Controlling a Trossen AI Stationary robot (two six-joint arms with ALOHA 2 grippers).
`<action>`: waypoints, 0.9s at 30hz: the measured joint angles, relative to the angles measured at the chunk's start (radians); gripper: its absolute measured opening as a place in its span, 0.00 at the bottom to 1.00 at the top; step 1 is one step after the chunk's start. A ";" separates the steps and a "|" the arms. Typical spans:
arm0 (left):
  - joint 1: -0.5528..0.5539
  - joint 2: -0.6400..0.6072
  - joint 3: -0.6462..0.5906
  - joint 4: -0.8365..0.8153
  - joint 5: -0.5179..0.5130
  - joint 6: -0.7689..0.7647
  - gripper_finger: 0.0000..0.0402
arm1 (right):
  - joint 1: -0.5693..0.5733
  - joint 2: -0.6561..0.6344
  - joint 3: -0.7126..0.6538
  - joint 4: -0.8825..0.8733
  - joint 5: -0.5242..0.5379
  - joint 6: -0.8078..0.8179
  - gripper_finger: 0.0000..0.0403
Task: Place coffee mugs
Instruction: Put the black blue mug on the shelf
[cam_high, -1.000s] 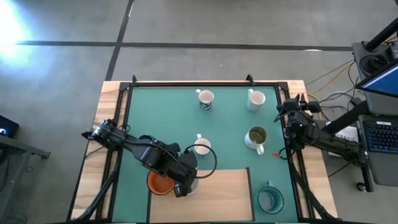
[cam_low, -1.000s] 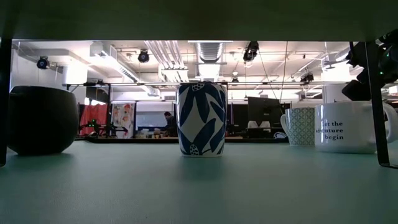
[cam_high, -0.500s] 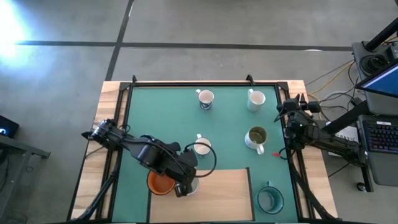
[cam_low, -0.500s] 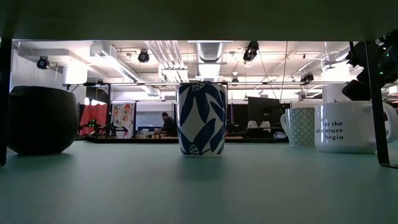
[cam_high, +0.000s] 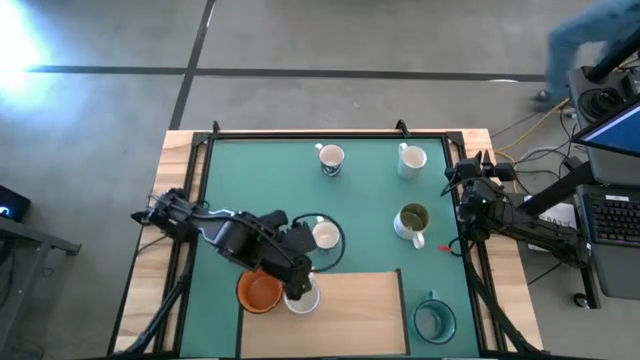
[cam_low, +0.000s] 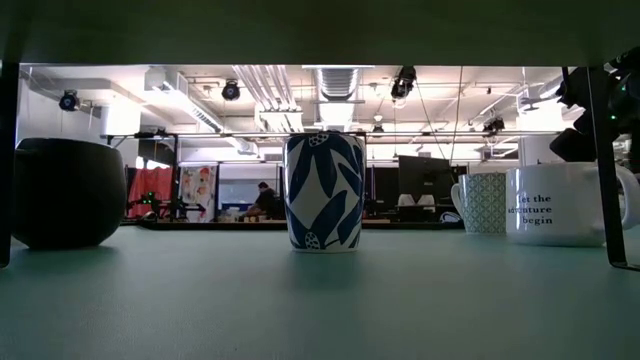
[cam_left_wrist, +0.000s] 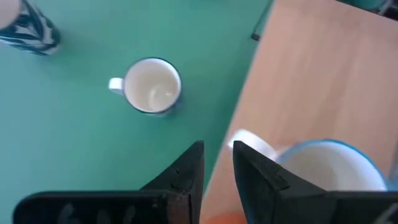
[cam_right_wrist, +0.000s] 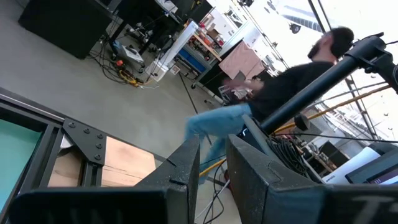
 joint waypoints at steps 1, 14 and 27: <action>0.008 0.000 0.000 -0.002 -0.003 0.005 0.17 | 0.000 0.000 0.000 0.000 0.000 0.000 0.17; 0.089 0.005 -0.001 0.033 -0.004 0.127 0.17 | 0.000 0.000 0.000 0.000 0.000 0.000 0.17; 0.110 -0.025 -0.014 -0.036 -0.013 0.309 0.17 | 0.000 0.000 0.000 0.000 0.000 0.000 0.17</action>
